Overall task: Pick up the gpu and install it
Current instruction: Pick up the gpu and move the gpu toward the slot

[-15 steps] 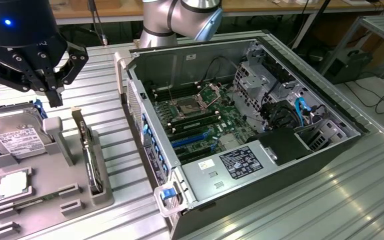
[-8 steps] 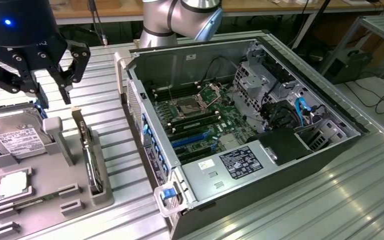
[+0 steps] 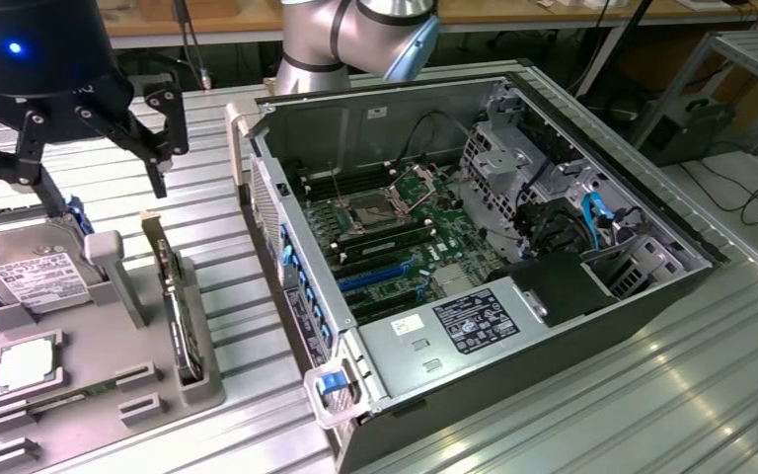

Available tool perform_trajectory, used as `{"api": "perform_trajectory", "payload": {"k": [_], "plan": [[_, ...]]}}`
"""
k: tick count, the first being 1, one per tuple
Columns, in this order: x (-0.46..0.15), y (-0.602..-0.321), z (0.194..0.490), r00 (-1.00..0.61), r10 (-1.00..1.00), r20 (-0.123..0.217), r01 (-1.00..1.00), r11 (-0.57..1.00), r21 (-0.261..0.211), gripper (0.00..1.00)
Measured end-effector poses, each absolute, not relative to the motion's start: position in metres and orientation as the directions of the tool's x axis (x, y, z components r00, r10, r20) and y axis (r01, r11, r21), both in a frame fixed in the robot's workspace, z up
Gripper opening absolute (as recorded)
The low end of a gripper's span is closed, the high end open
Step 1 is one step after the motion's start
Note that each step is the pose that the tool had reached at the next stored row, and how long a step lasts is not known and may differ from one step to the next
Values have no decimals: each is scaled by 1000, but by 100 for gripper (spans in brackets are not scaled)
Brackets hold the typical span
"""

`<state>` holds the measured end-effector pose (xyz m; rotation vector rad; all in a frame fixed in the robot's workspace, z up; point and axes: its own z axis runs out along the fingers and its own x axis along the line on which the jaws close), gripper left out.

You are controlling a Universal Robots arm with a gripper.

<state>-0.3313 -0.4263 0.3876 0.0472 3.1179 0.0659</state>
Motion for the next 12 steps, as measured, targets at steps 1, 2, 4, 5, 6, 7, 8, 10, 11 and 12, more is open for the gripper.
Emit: {"api": "perform_trajectory", "payload": {"k": [1, 2, 4, 5, 6, 7, 8, 10, 11, 12], "plan": [[-331, -426, 385, -999, 44, -22, 43, 998, 43, 78], [-331, -428, 380, -999, 48, -22, 47, 998, 42, 78], [-326, -436, 373, -999, 48, -22, 48, 998, 42, 78], [-325, -439, 370, -999, 48, -22, 47, 998, 43, 78], [-324, -441, 368, -999, 48, -22, 47, 998, 43, 78], [-321, -441, 365, -999, 48, -22, 47, 998, 42, 78], [-319, -440, 362, -999, 48, -22, 47, 998, 42, 78], [-318, -439, 351, -999, 48, -22, 47, 998, 42, 78], [-318, -437, 344, -999, 44, -22, 43, 998, 42, 78], [-318, -437, 340, -1000, 1, -22, 0, 999, 42, 78]]}}
